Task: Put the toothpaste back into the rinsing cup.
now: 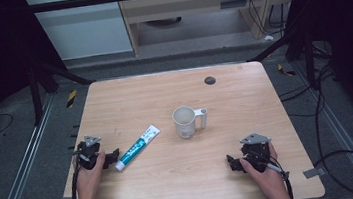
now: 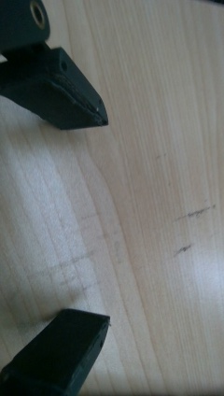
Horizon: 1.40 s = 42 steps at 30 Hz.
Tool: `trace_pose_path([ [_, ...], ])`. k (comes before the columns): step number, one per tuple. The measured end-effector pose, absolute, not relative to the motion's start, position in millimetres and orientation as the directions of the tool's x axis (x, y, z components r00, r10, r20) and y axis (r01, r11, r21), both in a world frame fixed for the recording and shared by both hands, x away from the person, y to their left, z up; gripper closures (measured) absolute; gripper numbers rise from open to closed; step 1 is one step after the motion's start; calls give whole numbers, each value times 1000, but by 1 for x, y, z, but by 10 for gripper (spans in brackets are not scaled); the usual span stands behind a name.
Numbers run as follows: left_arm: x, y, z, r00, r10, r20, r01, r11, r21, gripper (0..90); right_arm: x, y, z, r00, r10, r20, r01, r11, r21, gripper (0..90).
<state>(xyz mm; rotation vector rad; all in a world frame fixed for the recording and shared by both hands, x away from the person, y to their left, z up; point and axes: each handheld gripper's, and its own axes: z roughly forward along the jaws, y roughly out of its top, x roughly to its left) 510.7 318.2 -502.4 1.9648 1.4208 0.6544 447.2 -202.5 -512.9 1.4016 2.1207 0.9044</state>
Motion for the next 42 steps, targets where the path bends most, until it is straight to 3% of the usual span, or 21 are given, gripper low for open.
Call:
trace_pose_path([
  [6, 501, 325, -482, 296, 954, 43, 598, -220, 770, 29, 447, -203, -513, -390, 921, -6, 633, 273, 724, 7],
  [20, 481, 318, -428, 373, 925, 73, 623, -308, 719, 33, 447, -203, -513, -390, 921, -6, 633, 272, 724, 6],
  [42, 472, 277, -413, 498, 857, 132, 611, -454, 648, 34, 447, -203, -513, -390, 921, -6, 633, 273, 724, 7],
])
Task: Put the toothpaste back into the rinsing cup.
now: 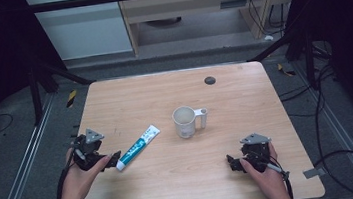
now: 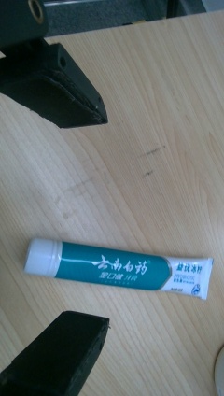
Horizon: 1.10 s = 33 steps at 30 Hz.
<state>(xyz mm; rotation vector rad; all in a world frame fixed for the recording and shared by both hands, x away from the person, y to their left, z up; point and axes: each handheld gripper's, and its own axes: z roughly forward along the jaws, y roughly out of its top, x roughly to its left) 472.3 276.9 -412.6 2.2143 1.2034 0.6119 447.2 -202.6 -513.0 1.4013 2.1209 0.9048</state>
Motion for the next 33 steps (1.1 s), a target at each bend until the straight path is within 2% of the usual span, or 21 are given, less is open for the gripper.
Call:
trace_pose_path([
  [7, 473, 259, -421, 539, 833, 129, 607, -489, 626, 47, 447, -203, -513, -390, 921, -6, 633, 272, 724, 7],
  [9, 472, 252, -421, 545, 830, 116, 578, -473, 665, 99, 447, -203, -513, -390, 921, -6, 633, 272, 724, 6],
  [13, 475, 244, -421, 555, 825, 104, 567, -467, 679, 96, 447, -203, -513, -390, 921, -6, 633, 273, 724, 6],
  [14, 478, 238, -423, 568, 817, 101, 573, -480, 665, 64, 448, -203, -513, -394, 919, -6, 632, 276, 724, 5],
  [21, 491, 220, -428, 596, 797, 100, 572, -509, 643, 49, 448, -203, -513, -395, 919, -6, 632, 277, 724, 5],
  [25, 508, 208, -429, 605, 786, 128, 569, -539, 621, 50, 448, -203, -513, -396, 918, -5, 632, 277, 724, 5],
  [33, 531, 200, -434, 623, 774, 113, 587, -558, 587, 93, 447, -203, -513, -397, 918, -5, 631, 278, 724, 6],
])
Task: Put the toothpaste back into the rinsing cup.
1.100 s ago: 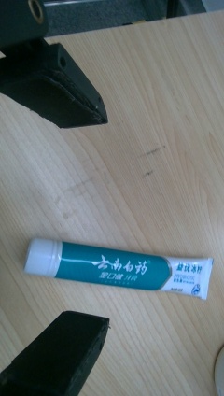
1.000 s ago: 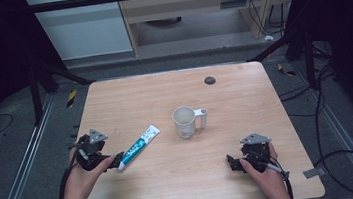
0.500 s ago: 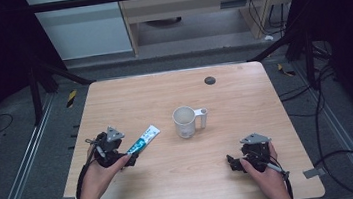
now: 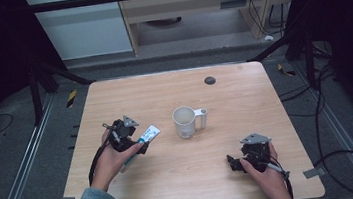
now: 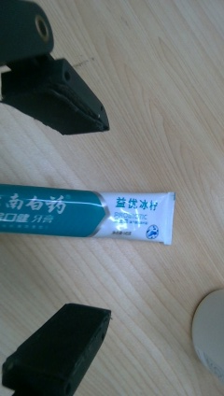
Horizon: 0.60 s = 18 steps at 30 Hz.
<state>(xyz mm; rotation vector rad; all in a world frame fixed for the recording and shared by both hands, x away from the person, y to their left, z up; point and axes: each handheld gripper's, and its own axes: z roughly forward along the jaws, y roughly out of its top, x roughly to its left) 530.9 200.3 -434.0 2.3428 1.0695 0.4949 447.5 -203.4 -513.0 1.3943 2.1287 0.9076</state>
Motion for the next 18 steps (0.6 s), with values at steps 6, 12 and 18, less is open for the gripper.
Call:
trace_pose_path([
  [6, 544, 196, -445, 639, 760, 116, 602, -589, 539, 143, 447, -203, -513, -397, 918, -5, 632, 278, 724, 6],
  [12, 553, 196, -456, 642, 759, 107, 623, -598, 505, 212, 447, -203, -513, -397, 918, -5, 632, 277, 724, 6],
  [18, 557, 196, -464, 637, 764, 102, 637, -597, 487, 251, 447, -203, -513, -398, 918, -5, 631, 278, 724, 6],
])
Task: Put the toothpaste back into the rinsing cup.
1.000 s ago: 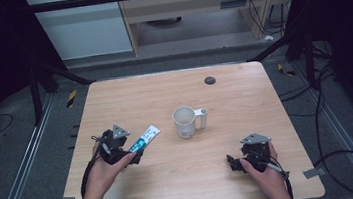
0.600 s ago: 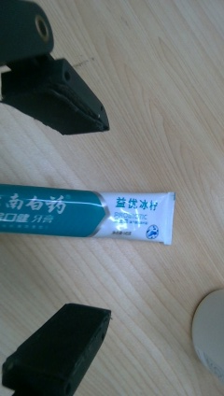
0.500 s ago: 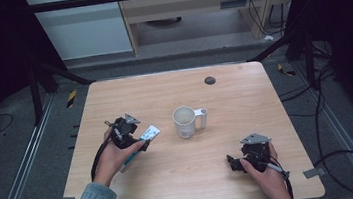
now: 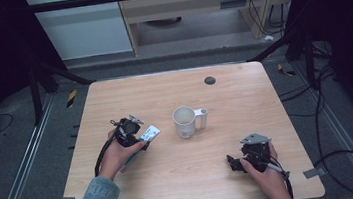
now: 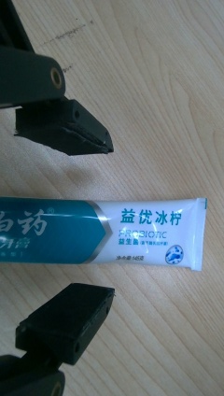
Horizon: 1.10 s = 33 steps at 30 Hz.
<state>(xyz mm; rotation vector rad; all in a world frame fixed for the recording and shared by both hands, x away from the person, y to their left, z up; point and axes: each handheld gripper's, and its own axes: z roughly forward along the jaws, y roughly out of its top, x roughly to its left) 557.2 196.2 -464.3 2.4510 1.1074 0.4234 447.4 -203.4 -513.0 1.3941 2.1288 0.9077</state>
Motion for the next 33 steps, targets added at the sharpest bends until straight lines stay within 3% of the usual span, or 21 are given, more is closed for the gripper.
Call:
trace_pose_path([
  [26, 567, 189, -470, 663, 745, 66, 655, -621, 431, 527, 447, -203, -513, -399, 917, -4, 632, 277, 724, 6],
  [33, 569, 187, -470, 659, 750, 59, 669, -621, 409, 549, 447, -203, -513, -398, 917, -3, 632, 276, 724, 6],
])
